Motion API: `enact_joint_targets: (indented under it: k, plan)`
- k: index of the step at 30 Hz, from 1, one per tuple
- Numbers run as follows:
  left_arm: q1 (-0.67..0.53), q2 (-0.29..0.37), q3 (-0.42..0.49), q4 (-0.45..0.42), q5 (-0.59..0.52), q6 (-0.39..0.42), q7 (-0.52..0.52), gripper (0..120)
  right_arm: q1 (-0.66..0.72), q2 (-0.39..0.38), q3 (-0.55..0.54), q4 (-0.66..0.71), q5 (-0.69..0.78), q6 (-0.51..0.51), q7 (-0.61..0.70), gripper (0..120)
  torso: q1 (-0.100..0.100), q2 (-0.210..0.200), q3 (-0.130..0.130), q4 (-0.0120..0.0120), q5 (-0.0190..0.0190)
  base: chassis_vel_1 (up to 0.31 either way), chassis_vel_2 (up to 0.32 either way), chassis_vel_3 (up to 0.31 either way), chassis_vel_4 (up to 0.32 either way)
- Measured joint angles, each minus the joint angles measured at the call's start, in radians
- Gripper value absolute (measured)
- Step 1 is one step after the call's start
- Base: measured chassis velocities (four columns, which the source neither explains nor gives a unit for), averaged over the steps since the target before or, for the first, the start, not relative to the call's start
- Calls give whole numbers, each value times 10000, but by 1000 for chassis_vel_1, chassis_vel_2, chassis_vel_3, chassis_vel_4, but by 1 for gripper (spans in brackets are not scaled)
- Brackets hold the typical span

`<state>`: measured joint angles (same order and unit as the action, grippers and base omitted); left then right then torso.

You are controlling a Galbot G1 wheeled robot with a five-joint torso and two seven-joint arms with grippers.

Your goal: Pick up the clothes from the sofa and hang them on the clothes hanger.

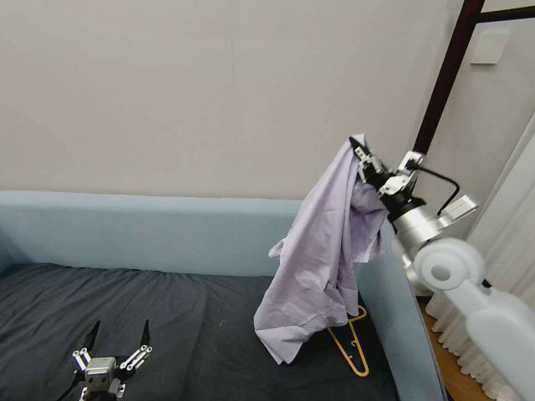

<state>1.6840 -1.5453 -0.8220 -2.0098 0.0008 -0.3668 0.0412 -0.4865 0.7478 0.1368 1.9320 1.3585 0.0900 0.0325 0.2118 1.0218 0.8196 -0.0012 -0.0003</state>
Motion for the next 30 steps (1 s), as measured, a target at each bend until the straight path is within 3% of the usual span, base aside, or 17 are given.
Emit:
enact_joint_targets:
  k: [8,12,18,21,22,26,27,30]
  plan:
    - [102,-236,45,-72,175,-163,-24,100,1569,-1129,-69,-59,640,-208,-149,0,0,1,-1,0,-2,0,0,0,0]
    - [103,-370,174,-98,312,-171,-42,100,2107,-1344,-218,-262,678,-206,-395,0,0,1,0,-1,-1,0,0,0,0]
    - [61,-459,206,-55,418,-174,-53,100,1177,-1115,-381,168,179,-328,-568,0,0,1,-1,0,-6,0,0,0,0]
    - [60,-488,194,22,468,-208,-64,100,-500,-401,-835,122,-1246,-228,-869,0,1,1,0,-2,-3,0,0,0,0]
    - [60,-488,194,22,468,-208,-64,100,-500,-401,-835,122,-1246,-228,-869,0,1,1,0,-2,-3,0,0,0,0]
    - [50,-487,87,178,498,-231,-76,100,-2219,1565,-1883,-950,-3033,-119,-1256,0,0,0,0,3,0,0,0,0,0]
    - [50,-487,87,178,498,-231,-76,100,-2219,1565,-1883,-950,-3033,-119,-1256,0,0,0,0,3,0,0,0,0,0]
    - [47,-456,-72,270,498,-233,-84,100,-2856,3106,-2804,-2857,-4484,210,-1876,0,0,1,0,3,-6,0,0,0,0]
